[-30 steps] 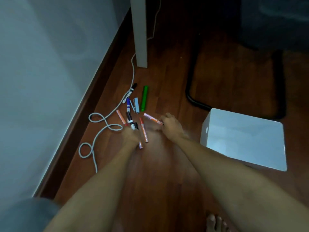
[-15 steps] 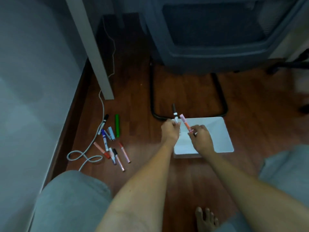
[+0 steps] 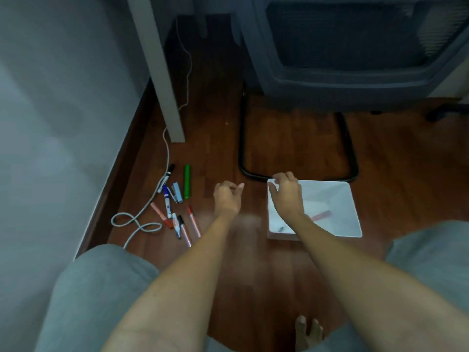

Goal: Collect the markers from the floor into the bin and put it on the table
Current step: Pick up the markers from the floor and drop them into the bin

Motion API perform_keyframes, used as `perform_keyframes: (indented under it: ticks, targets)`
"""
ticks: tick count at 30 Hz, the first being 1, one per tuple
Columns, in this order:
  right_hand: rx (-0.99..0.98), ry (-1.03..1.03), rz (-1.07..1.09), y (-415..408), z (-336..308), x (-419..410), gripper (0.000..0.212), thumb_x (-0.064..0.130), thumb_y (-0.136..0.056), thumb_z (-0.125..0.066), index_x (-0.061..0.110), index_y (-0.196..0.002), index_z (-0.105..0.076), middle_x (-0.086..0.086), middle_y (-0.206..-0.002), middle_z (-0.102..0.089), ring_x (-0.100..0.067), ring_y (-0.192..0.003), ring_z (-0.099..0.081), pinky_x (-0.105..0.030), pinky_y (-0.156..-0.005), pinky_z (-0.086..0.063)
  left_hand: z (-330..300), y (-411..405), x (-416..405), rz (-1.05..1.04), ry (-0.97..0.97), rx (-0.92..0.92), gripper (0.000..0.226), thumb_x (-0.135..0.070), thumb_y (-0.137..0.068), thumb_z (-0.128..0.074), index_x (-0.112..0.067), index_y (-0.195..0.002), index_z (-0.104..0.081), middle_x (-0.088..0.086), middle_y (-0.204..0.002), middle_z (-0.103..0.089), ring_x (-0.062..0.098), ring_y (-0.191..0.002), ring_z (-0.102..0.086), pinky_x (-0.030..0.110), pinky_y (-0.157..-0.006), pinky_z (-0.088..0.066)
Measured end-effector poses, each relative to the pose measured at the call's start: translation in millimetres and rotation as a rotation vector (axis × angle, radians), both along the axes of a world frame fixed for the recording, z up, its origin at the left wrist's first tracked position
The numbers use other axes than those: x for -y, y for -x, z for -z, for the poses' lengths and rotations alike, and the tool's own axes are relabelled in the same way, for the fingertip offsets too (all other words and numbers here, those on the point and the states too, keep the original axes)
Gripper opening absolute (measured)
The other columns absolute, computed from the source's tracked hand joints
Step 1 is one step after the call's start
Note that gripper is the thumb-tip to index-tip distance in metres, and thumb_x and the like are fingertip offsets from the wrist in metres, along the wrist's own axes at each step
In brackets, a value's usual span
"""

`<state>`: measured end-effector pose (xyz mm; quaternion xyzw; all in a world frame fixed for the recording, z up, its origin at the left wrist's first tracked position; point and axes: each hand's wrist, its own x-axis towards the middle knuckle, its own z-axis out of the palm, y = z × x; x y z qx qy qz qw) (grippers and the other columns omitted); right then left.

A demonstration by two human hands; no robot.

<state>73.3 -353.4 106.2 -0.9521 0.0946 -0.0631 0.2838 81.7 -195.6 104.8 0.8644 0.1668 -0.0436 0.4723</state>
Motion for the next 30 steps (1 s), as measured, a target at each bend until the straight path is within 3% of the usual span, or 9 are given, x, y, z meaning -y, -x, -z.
perform_keyframes:
  ticks: [5,11,15,20,25,30]
  targets:
    - [-0.146,-0.129,-0.265,-25,22,-75,0.02,0.022,-0.094,-0.063,0.007,-0.103,-0.073,-0.013,-0.108,-0.067,-0.029,-0.095,-0.066,-0.042,-0.088,-0.055,33,1,-86,-0.285,-0.044,-0.088,0.023,-0.022,-0.087,-0.069,0.001,-0.087,-0.069,0.027,-0.093,-0.07,0.038,-0.093,-0.068,0.039,-0.087,-0.053]
    - [-0.484,-0.103,-0.52,-24,103,-150,0.024,0.025,-0.089,-0.067,0.006,-0.099,-0.077,-0.018,-0.103,-0.075,-0.033,-0.101,-0.069,-0.035,-0.087,-0.054,86,46,-140,-0.543,-0.014,-0.203,0.026,-0.012,-0.084,-0.071,0.011,-0.098,-0.072,0.031,-0.104,-0.071,0.04,-0.102,-0.068,0.042,-0.092,-0.051]
    - [-0.56,-0.116,-0.499,-24,142,-170,0.026,0.028,-0.087,-0.068,0.007,-0.1,-0.076,-0.017,-0.106,-0.075,-0.033,-0.104,-0.069,-0.034,-0.09,-0.053,127,63,-145,-0.589,-0.008,-0.274,0.031,-0.029,-0.086,-0.069,0.001,-0.092,-0.076,0.023,-0.096,-0.075,0.036,-0.094,-0.07,0.034,-0.081,-0.05]
    - [-0.596,-0.167,-0.443,-30,167,-180,0.031,0.035,-0.082,-0.075,0.007,-0.093,-0.077,-0.015,-0.098,-0.076,-0.029,-0.098,-0.069,-0.029,-0.083,-0.051,163,64,-136,-0.565,-0.024,-0.361,0.034,-0.023,-0.081,-0.072,0.0,-0.106,-0.067,0.023,-0.11,-0.068,0.038,-0.105,-0.065,0.04,-0.091,-0.051]
    - [-0.57,-0.208,-0.374,-24,182,-191,0.035,0.039,-0.077,-0.078,0.006,-0.088,-0.073,-0.012,-0.093,-0.071,-0.025,-0.09,-0.063,-0.033,-0.082,-0.053,183,65,-132,-0.56,-0.092,-0.315,0.03,-0.027,-0.084,-0.068,-0.003,-0.101,-0.064,0.021,-0.11,-0.066,0.038,-0.104,-0.063,0.043,-0.089,-0.052]
    - [-0.582,-0.148,-0.333,-8,174,-199,0.034,0.024,-0.082,-0.071,0.0,-0.103,-0.064,-0.024,-0.115,-0.062,-0.038,-0.106,-0.062,-0.039,-0.084,-0.051,174,63,-135,-0.493,-0.1,-0.373,0.034,-0.026,-0.082,-0.067,0.002,-0.101,-0.07,0.023,-0.104,-0.071,0.04,-0.099,-0.067,0.04,-0.083,-0.052]
